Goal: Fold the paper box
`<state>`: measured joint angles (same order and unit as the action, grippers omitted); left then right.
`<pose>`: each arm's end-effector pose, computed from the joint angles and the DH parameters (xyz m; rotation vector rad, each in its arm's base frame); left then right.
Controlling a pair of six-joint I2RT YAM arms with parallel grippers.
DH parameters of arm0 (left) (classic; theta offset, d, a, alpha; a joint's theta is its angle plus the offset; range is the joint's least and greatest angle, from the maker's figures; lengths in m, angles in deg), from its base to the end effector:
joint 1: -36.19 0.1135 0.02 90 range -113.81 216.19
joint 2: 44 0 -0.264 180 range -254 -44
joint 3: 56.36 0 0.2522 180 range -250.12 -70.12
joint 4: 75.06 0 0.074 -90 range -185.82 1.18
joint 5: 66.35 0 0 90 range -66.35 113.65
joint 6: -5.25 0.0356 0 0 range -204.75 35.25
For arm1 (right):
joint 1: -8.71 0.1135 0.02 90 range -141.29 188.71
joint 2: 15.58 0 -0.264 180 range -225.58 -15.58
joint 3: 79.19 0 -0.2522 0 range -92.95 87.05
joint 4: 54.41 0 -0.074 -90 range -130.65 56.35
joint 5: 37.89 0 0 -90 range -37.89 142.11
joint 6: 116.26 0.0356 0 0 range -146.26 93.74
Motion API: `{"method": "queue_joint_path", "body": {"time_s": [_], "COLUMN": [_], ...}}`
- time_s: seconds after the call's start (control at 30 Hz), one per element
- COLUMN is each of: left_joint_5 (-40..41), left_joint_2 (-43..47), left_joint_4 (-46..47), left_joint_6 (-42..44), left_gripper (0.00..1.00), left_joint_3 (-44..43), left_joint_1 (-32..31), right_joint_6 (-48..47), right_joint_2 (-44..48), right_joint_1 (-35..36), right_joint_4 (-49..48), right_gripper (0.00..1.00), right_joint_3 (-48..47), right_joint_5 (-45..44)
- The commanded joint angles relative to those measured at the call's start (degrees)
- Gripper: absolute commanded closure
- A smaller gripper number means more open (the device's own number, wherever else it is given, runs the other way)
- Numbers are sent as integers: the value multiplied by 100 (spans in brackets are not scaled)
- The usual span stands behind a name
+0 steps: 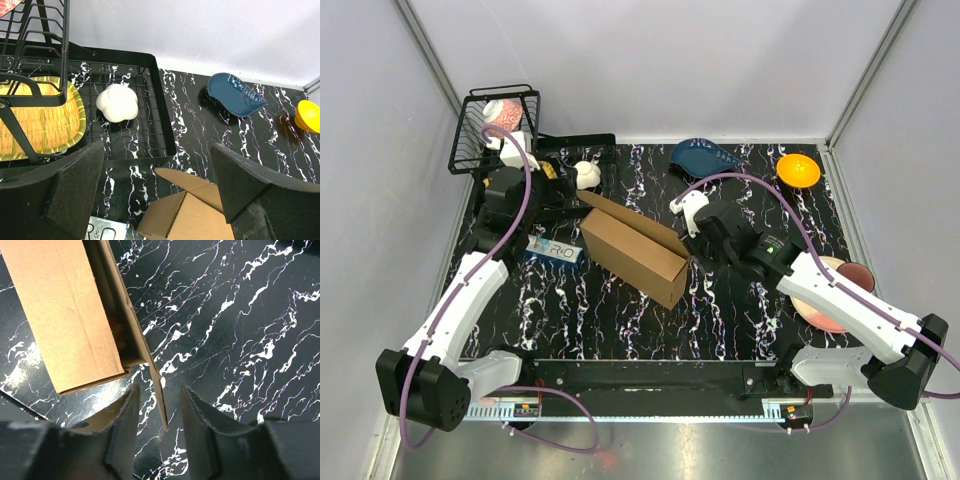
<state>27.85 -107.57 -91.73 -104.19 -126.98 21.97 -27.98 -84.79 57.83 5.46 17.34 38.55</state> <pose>0.2534 -0.0615 0.3626 -0.1340 1.7472 -0.3669 0.1678 0.1811 0.3448 -0.9018 2.1618 0.1290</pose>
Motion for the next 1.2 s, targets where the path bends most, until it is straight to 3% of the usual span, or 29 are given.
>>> {"method": "queue_joint_path", "body": {"time_s": [0.0, 0.27, 0.47, 0.77, 1.17], "left_joint_5": [-87, -104, -394, -781, -2187], "left_joint_2": [47, -199, -454, -191, 275], "left_joint_4": [309, 309, 309, 424, 609], "left_joint_6": [90, 186, 986, 1118, 2594], "left_gripper": [10, 10, 10, 10, 11], "left_joint_3": [-141, -325, -484, -212, 509], "left_joint_1": [24, 24, 33, 51, 7], "right_joint_6": [-224, -400, -470, -637, -611], "right_joint_2": [22, -49, -40, 66, -75], "right_joint_1": [10, 10, 10, 10, 9], "right_joint_4": [-172, -111, -146, -137, 214], "right_gripper": [60, 71, 81, 93, 100], "right_joint_3": [-7, 45, 54, 90, -104], "right_joint_5": [-287, -375, -322, -507, -437]}}
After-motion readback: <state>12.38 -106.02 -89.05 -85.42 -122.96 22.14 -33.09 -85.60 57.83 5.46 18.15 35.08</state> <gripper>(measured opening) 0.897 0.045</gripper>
